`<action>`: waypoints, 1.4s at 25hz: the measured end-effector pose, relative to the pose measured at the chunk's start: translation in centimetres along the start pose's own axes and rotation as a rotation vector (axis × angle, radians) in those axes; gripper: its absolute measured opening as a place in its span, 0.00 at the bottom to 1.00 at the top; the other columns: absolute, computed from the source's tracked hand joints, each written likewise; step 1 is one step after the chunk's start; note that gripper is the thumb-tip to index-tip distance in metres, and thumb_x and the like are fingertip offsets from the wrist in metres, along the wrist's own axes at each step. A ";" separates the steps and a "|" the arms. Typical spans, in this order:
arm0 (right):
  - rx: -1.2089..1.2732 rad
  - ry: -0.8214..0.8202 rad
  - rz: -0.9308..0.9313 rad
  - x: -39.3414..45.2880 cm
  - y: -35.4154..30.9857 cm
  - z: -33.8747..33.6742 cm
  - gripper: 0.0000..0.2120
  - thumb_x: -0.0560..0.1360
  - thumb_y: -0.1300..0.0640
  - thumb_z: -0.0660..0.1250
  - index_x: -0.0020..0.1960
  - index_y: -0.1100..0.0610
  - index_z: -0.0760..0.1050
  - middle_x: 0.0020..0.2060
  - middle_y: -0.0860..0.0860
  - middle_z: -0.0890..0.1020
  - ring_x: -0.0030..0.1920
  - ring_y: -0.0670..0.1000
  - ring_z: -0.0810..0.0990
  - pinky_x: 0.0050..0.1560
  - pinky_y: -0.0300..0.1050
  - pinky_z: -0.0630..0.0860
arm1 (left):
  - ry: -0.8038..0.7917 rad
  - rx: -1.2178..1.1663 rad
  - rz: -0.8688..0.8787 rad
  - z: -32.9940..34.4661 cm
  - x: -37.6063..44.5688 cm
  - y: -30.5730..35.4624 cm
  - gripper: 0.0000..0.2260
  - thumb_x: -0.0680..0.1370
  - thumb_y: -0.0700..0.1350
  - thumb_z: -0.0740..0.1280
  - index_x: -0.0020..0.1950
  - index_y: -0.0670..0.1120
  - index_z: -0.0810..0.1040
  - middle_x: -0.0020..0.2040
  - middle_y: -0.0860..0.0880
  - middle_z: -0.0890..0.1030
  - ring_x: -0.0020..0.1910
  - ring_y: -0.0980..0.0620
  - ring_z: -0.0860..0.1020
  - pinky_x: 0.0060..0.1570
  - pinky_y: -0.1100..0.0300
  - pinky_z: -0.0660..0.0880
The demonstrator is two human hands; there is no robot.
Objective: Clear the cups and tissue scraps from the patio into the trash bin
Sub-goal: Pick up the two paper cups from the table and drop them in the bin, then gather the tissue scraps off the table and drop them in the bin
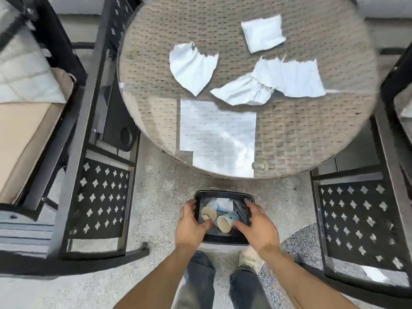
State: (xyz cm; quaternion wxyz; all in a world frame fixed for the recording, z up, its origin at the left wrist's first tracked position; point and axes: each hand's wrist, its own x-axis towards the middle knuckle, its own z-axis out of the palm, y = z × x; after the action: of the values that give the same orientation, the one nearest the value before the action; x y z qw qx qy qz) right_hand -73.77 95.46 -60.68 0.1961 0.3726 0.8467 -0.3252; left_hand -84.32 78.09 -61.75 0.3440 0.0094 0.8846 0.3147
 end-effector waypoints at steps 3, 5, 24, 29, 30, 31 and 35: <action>0.004 0.063 -0.048 -2.4 -2.5 -4.7 0.28 0.75 0.40 0.65 0.72 0.44 0.64 0.67 0.45 0.74 0.57 0.48 0.79 0.53 0.45 0.78 | -0.091 0.014 0.131 -4.0 -3.2 3.2 0.27 0.68 0.61 0.73 0.60 0.66 0.62 0.60 0.65 0.72 0.53 0.66 0.75 0.49 0.63 0.72; -0.018 0.085 -0.076 -4.3 -4.5 -8.5 0.26 0.76 0.38 0.62 0.71 0.44 0.65 0.66 0.43 0.75 0.59 0.46 0.77 0.54 0.44 0.76 | -0.111 0.050 0.185 -7.5 -5.4 5.5 0.24 0.67 0.65 0.70 0.60 0.68 0.63 0.59 0.68 0.72 0.54 0.68 0.73 0.50 0.63 0.72; 0.172 0.444 -0.250 -0.9 -12.6 -34.3 0.21 0.76 0.41 0.64 0.67 0.46 0.70 0.61 0.47 0.78 0.50 0.46 0.80 0.52 0.49 0.76 | 0.260 0.141 0.605 -22.3 0.7 28.6 0.23 0.73 0.59 0.69 0.64 0.53 0.71 0.59 0.55 0.75 0.59 0.52 0.74 0.59 0.52 0.73; 0.097 0.305 -0.089 6.4 -11.0 -34.2 0.29 0.75 0.40 0.65 0.73 0.47 0.65 0.65 0.55 0.74 0.62 0.59 0.75 0.59 0.54 0.73 | 0.240 0.401 0.332 -20.0 6.1 29.7 0.34 0.73 0.62 0.68 0.75 0.56 0.61 0.74 0.47 0.63 0.71 0.44 0.62 0.67 0.45 0.65; 0.079 0.287 -0.059 7.9 -11.1 -33.7 0.30 0.75 0.40 0.65 0.74 0.48 0.64 0.66 0.56 0.73 0.63 0.60 0.73 0.61 0.55 0.72 | 0.222 0.402 0.303 -19.5 7.5 29.9 0.37 0.72 0.63 0.68 0.76 0.56 0.58 0.76 0.46 0.59 0.73 0.42 0.58 0.69 0.43 0.63; 0.046 0.289 -0.033 9.1 -11.3 -33.2 0.32 0.74 0.38 0.65 0.74 0.49 0.64 0.66 0.57 0.72 0.65 0.61 0.72 0.63 0.55 0.70 | 0.212 0.402 0.288 -19.1 8.7 30.1 0.39 0.71 0.64 0.69 0.77 0.57 0.56 0.77 0.46 0.56 0.74 0.41 0.55 0.70 0.42 0.62; -0.149 0.354 0.035 11.5 -12.1 -31.3 0.35 0.70 0.31 0.64 0.71 0.50 0.65 0.62 0.55 0.70 0.62 0.59 0.68 0.57 0.55 0.72 | 0.265 0.589 0.297 -18.5 12.2 29.6 0.39 0.70 0.69 0.65 0.76 0.57 0.58 0.75 0.46 0.58 0.71 0.41 0.59 0.68 0.44 0.60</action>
State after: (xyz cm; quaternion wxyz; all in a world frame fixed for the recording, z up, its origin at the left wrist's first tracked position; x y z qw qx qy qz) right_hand -93.20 116.87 -40.13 0.0768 0.4231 0.8832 -0.1874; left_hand -110.96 94.45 -42.00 0.1594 0.1957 0.9633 0.0913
